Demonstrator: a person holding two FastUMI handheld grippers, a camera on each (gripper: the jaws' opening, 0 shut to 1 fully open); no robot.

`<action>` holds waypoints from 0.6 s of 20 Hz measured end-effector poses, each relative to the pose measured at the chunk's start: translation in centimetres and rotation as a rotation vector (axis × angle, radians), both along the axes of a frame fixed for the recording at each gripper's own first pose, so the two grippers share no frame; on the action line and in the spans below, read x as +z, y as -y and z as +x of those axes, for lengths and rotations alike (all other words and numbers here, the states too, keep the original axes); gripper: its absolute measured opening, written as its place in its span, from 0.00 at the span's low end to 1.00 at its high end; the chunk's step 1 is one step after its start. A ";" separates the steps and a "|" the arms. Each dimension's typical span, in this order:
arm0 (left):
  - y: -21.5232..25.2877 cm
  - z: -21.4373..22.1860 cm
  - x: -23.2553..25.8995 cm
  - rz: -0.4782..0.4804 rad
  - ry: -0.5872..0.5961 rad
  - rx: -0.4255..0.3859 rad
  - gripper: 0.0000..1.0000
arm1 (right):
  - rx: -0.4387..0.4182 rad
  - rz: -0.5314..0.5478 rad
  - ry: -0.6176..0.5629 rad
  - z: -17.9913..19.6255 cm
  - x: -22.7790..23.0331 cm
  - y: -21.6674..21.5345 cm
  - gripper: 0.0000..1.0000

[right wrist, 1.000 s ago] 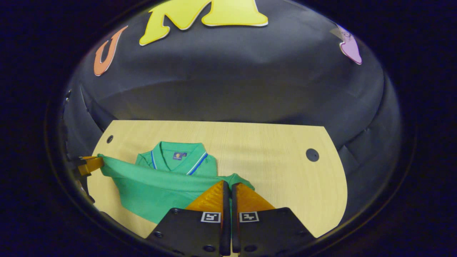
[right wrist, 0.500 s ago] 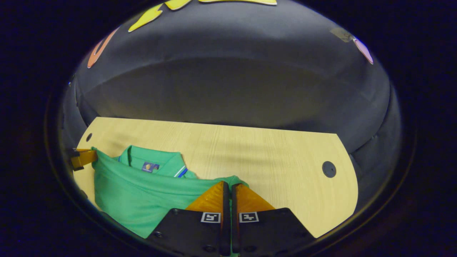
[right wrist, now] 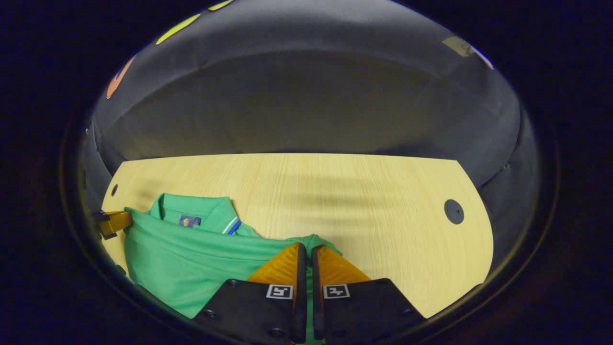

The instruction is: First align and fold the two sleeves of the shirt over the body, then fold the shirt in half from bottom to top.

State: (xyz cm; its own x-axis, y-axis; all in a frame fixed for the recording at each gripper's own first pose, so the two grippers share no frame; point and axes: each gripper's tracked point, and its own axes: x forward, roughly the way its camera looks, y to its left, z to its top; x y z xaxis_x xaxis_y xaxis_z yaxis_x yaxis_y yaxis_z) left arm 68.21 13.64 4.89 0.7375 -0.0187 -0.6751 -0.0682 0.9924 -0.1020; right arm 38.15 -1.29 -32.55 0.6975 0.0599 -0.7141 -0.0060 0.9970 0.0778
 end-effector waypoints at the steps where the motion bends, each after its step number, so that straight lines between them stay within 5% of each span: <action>1: 0.1 -0.2 -0.1 -0.015 -0.004 -0.001 0.13 | 0.004 0.016 -0.002 -0.3 0.3 -0.4 0.06; 2: 0.2 -0.4 0.3 -0.032 -0.002 -0.002 0.29 | 0.003 0.037 -0.002 -0.5 0.8 -0.7 0.10; 4: 0.6 -1.1 1.7 -0.091 0.016 0.000 0.60 | -0.008 0.054 0.005 -1.2 1.9 -0.7 0.43; 7: 0.2 -2.4 4.0 -0.111 0.043 0.017 0.80 | -0.014 0.020 0.030 -2.5 4.5 -0.1 0.93; 8: -0.1 -2.9 5.2 -0.105 0.058 0.023 0.97 | -0.013 0.001 0.049 -3.1 5.7 0.2 0.92; 12: -0.7 -6.2 11.0 -0.087 0.131 0.006 0.99 | -0.027 -0.005 0.145 -6.7 12.5 0.7 0.94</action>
